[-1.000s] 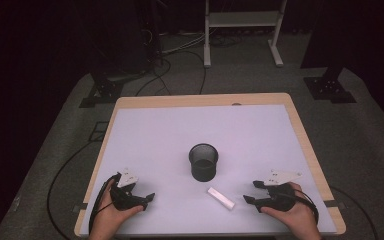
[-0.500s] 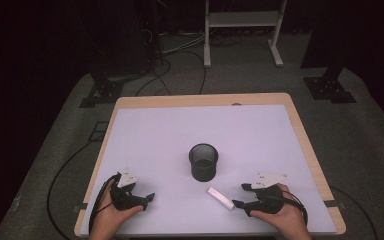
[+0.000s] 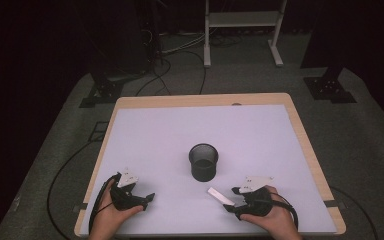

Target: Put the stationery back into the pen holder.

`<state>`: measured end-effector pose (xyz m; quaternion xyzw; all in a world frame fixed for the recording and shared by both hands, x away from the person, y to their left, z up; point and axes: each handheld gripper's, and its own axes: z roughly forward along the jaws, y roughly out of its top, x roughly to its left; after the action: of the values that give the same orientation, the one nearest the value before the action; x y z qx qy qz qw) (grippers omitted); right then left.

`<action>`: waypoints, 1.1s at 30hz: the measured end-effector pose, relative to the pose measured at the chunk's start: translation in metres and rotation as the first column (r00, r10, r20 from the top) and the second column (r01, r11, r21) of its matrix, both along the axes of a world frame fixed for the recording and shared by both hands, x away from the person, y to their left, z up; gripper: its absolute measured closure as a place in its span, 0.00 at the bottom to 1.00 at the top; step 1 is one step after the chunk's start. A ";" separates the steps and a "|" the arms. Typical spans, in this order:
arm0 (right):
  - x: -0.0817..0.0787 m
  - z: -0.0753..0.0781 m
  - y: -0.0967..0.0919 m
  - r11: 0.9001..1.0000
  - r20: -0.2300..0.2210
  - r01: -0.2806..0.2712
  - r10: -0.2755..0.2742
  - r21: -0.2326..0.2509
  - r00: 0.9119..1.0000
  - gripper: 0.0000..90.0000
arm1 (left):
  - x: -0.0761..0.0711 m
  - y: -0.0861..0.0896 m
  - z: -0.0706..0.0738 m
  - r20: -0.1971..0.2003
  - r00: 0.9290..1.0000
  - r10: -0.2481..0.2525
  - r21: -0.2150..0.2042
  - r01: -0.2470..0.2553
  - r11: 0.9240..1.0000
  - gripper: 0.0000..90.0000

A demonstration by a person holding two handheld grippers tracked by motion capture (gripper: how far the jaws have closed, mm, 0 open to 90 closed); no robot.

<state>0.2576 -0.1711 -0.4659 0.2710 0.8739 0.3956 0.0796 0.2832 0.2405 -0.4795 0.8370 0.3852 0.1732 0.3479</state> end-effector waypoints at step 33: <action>-0.001 -0.010 -0.003 0.999 0.037 0.001 0.000 -0.042 0.999 0.71 | 0.000 0.000 0.000 0.000 1.000 0.000 -0.001 0.000 1.000 0.05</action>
<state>0.2566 -0.1736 -0.4755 0.2622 0.8803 0.3821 0.1013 0.2832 0.2406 -0.4795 0.8369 0.3852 0.1728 0.3483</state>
